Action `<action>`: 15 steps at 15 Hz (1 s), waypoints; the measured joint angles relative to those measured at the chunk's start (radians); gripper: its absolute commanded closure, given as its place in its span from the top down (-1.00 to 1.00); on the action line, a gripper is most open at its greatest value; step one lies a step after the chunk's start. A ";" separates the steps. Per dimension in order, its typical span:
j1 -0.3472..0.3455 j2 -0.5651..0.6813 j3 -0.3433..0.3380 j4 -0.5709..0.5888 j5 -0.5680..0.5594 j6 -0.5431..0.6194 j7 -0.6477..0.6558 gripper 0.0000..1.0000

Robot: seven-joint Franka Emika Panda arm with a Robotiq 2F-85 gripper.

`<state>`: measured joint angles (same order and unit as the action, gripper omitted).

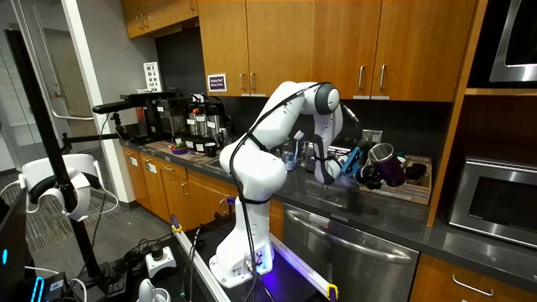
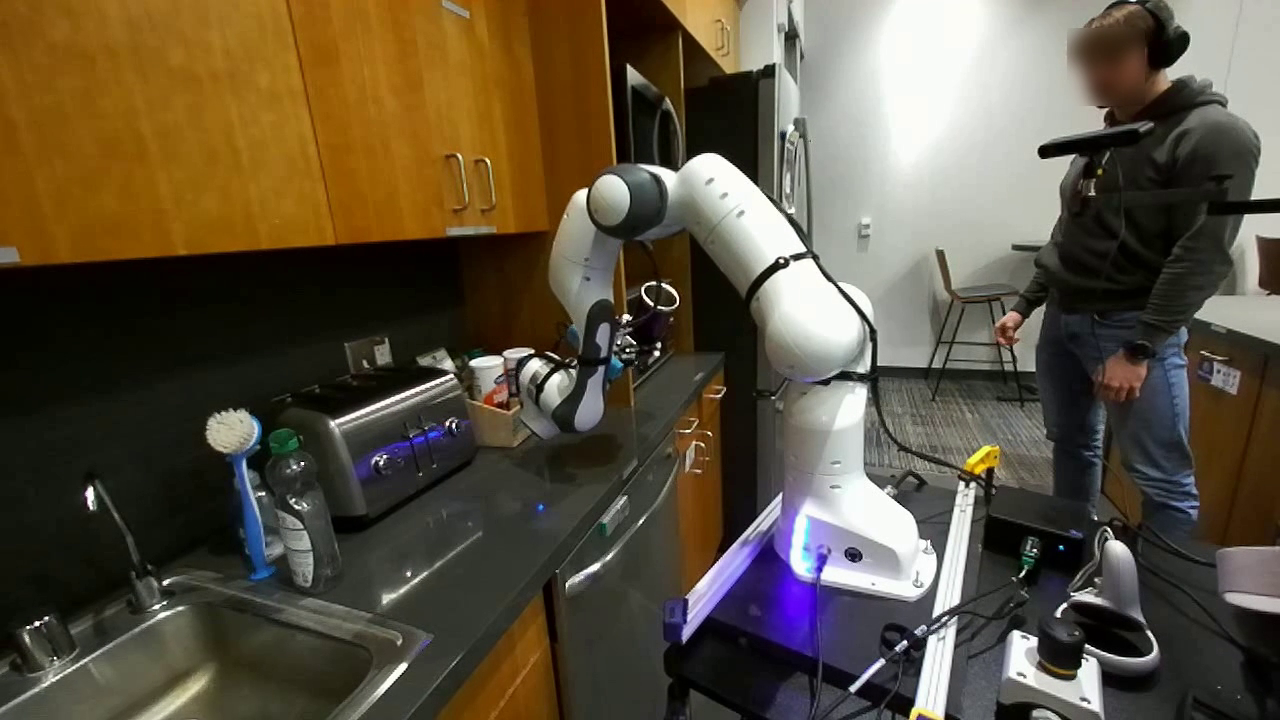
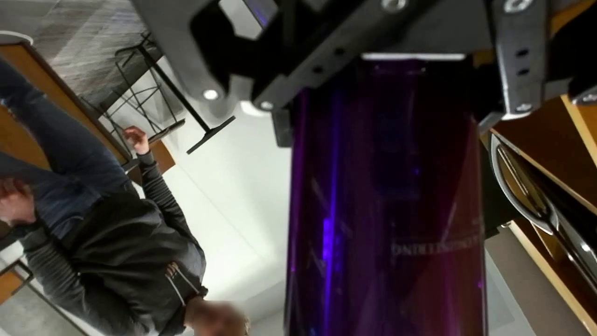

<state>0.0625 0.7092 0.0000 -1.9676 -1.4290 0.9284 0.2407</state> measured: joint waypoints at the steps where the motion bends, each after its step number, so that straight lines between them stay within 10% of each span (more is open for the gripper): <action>1: 0.000 0.000 0.002 -0.004 0.000 -0.014 -0.053 0.14; 10: -0.028 0.014 0.024 0.003 -0.035 -0.009 -0.559 0.14; 15: -0.075 0.017 0.036 0.039 -0.061 0.170 -0.623 0.14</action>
<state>-0.0127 0.7265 0.0363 -1.9290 -1.4896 1.0983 -0.3819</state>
